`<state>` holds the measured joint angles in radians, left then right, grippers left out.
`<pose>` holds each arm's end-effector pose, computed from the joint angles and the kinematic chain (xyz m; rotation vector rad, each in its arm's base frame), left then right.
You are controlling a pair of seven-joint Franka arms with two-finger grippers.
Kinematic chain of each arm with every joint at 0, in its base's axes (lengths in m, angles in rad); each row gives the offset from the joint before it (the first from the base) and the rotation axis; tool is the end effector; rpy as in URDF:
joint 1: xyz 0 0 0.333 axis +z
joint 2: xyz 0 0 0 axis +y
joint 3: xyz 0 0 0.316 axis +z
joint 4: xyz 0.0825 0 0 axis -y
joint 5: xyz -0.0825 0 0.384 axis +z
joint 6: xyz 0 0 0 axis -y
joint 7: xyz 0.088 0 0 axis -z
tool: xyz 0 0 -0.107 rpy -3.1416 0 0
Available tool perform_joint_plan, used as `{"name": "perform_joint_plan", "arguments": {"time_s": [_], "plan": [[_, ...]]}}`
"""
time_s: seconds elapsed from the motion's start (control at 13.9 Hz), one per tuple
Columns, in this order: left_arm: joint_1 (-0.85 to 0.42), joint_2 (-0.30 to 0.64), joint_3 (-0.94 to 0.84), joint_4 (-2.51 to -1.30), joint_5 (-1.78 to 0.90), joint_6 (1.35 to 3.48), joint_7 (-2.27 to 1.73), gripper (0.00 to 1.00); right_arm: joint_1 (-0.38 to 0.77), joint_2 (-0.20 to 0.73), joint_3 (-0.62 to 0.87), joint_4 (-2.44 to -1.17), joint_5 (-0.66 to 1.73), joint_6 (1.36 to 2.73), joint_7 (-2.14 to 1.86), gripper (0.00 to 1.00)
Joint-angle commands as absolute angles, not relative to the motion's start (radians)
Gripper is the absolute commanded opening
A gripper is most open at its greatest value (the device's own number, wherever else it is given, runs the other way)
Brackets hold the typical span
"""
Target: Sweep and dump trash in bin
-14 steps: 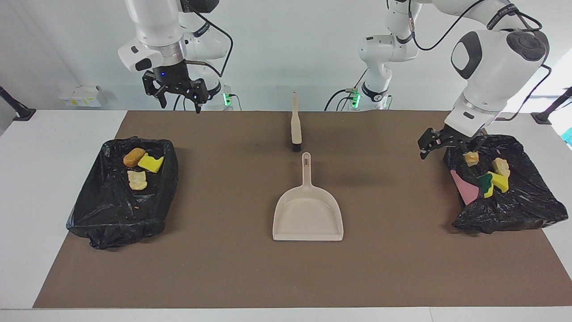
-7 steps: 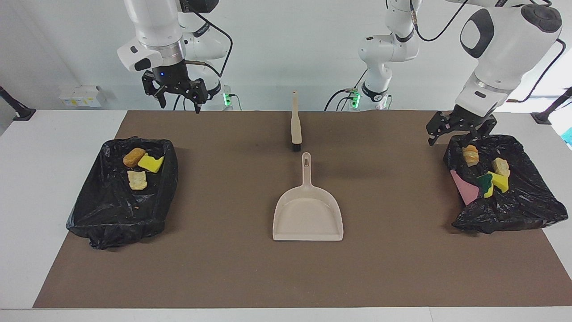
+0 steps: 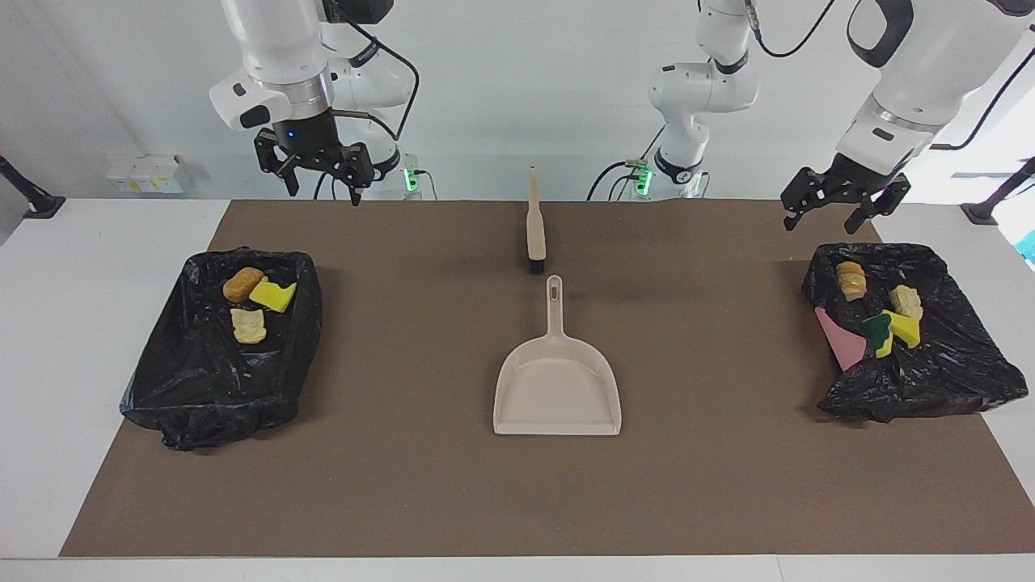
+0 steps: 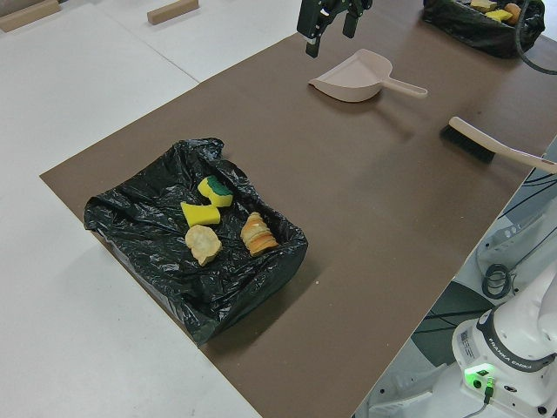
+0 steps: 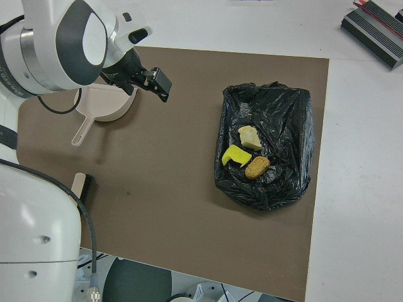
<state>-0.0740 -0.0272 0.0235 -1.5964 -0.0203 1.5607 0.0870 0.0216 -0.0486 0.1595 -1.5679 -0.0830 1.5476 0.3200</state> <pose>0.5440 -0.0295 0.6265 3.1131 -0.2146 -0.0127 0.5299 0.0902 0.6504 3.0520 -0.2171 0.0755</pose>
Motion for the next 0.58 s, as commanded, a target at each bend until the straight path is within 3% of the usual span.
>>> {"name": "perform_joint_plan", "arguments": {"time_s": [0.0,0.5], "plan": [[-0.092,-0.051,0.037,-1.608,-0.006,1.526,0.097,1.00,0.043,-0.032,0.109,-1.520,-0.061,1.548,0.284,1.00],[-0.104,-0.046,0.026,-1.595,-0.006,1.520,0.100,1.00,0.051,-0.044,0.031,-1.514,0.012,1.506,0.181,1.00]]}}
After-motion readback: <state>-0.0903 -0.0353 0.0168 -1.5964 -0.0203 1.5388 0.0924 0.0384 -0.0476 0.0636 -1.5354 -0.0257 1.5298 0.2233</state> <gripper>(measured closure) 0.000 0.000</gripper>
